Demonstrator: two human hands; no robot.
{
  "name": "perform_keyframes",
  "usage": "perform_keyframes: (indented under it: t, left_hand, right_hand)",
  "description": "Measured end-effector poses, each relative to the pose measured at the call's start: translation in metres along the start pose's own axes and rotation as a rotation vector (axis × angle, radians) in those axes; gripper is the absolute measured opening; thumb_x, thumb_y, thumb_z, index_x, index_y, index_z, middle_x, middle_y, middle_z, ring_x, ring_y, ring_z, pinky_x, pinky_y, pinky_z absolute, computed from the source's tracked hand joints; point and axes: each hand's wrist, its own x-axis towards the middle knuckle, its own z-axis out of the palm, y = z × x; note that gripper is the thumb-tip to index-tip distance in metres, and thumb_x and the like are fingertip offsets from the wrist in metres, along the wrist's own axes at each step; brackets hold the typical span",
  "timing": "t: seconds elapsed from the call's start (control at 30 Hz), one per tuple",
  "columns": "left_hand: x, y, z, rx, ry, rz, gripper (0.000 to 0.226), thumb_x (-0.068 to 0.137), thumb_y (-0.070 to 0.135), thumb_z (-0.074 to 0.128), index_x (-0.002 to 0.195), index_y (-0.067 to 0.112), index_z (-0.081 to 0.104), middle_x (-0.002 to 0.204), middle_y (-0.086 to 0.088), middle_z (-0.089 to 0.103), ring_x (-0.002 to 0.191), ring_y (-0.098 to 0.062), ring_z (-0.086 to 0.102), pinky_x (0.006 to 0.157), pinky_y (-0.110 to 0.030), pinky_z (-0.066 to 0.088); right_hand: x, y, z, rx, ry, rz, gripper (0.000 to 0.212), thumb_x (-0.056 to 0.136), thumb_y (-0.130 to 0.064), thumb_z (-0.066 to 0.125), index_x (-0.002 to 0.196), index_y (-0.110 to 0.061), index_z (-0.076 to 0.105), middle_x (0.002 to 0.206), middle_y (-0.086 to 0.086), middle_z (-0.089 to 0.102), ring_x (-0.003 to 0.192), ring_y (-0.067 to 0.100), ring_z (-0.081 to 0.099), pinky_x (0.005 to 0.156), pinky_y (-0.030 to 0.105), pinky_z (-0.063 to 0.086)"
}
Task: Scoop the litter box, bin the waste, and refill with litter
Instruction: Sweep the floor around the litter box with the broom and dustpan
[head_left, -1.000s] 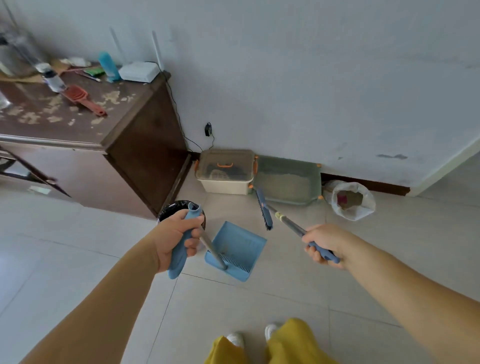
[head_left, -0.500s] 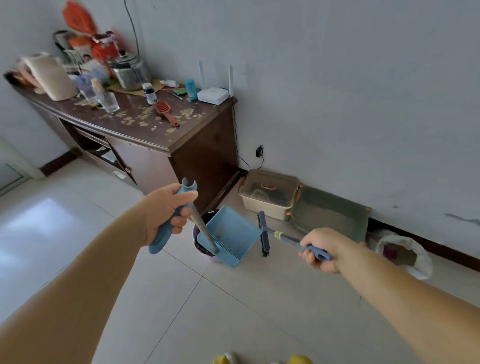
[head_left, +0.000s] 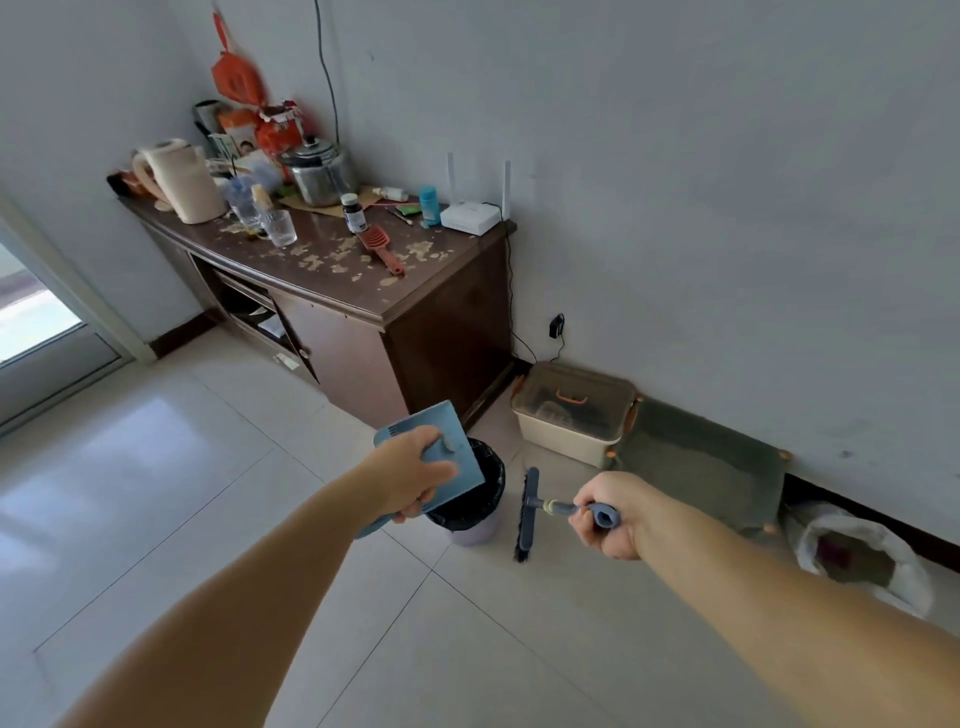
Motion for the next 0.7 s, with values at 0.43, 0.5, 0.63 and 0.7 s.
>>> perform_keyframes:
  t: [0.43, 0.5, 0.63, 0.7]
  left_hand:
    - [0.005, -0.040, 0.058, 0.802, -0.163, 0.110, 0.031, 0.094, 0.033, 0.044, 0.124, 0.024, 0.043, 0.116, -0.006, 0.060, 0.096, -0.021, 0.056, 0.077, -0.029, 0.043]
    - [0.003, -0.044, 0.065, 0.887, -0.178, 0.114, 0.031, 0.095, 0.032, 0.043, 0.125, 0.025, 0.043, 0.120, -0.005, 0.059, 0.103, -0.023, 0.058, 0.075, -0.030, 0.043]
    - [0.002, -0.052, 0.079, 1.015, -0.212, 0.144, 0.031, 0.096, 0.027, 0.042, 0.127, 0.023, 0.042, 0.120, -0.006, 0.060, 0.096, -0.021, 0.057, 0.071, -0.029, 0.040]
    - [0.002, -0.056, 0.084, 1.057, -0.217, 0.157, 0.031, 0.096, 0.026, 0.044, 0.126, 0.024, 0.042, 0.116, -0.006, 0.062, 0.086, -0.018, 0.052, 0.069, -0.029, 0.041]
  right_hand:
    - [0.019, 0.014, 0.001, -0.027, -0.018, 0.078, 0.015, 0.093, -0.001, 0.038, 0.081, 0.000, 0.045, 0.066, 0.011, 0.038, 0.021, 0.010, 0.038, 0.025, 0.015, 0.036]
    - [0.020, 0.015, 0.000, -0.022, -0.025, 0.085, 0.015, 0.094, -0.002, 0.038, 0.081, 0.000, 0.045, 0.067, 0.011, 0.038, 0.021, 0.010, 0.038, 0.025, 0.015, 0.037]
    - [0.020, 0.015, -0.003, -0.015, -0.038, 0.093, 0.015, 0.093, 0.000, 0.036, 0.080, -0.001, 0.045, 0.066, 0.009, 0.036, 0.022, 0.010, 0.037, 0.026, 0.014, 0.037]
    - [0.019, 0.014, -0.003, -0.014, -0.038, 0.096, 0.015, 0.092, 0.000, 0.036, 0.081, -0.001, 0.045, 0.066, 0.009, 0.036, 0.022, 0.010, 0.037, 0.026, 0.014, 0.037]
